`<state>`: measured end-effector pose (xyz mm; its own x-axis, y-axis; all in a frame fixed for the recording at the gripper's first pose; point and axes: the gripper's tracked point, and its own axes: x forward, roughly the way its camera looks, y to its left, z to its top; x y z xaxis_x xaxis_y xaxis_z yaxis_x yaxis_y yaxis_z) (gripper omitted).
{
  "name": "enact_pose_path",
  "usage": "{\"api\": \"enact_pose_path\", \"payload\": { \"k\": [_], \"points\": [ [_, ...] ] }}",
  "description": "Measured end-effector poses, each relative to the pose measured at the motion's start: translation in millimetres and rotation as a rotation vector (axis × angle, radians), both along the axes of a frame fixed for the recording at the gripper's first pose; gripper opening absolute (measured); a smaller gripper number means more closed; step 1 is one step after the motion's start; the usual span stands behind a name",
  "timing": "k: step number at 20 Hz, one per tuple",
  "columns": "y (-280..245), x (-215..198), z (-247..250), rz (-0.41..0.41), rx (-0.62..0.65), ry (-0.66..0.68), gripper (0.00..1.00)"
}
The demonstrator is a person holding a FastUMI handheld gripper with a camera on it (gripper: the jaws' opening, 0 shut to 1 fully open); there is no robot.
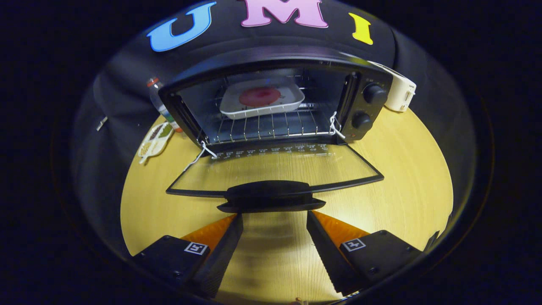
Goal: Open the toaster oven, put the food inside, and close the toaster oven door.
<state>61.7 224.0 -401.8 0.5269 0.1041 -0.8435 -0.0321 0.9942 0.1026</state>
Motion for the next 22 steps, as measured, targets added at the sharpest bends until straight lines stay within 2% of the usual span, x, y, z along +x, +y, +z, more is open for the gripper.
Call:
{"api": "enact_pose_path", "payload": {
  "k": [3,7,12,18,22],
  "points": [
    [2.9,8.8,26.5,0.007,0.018,-0.103,0.99],
    [4.9,27.2,66.7,-0.042,0.094,-0.233,0.99],
    [2.1,30.3,106.3,0.001,0.095,-0.359,0.99],
    [-14.7,4.6,142.0,-0.013,0.112,-0.415,0.99],
    [-17.3,-16.0,156.4,0.032,0.093,-0.449,0.99]
  ]
}}
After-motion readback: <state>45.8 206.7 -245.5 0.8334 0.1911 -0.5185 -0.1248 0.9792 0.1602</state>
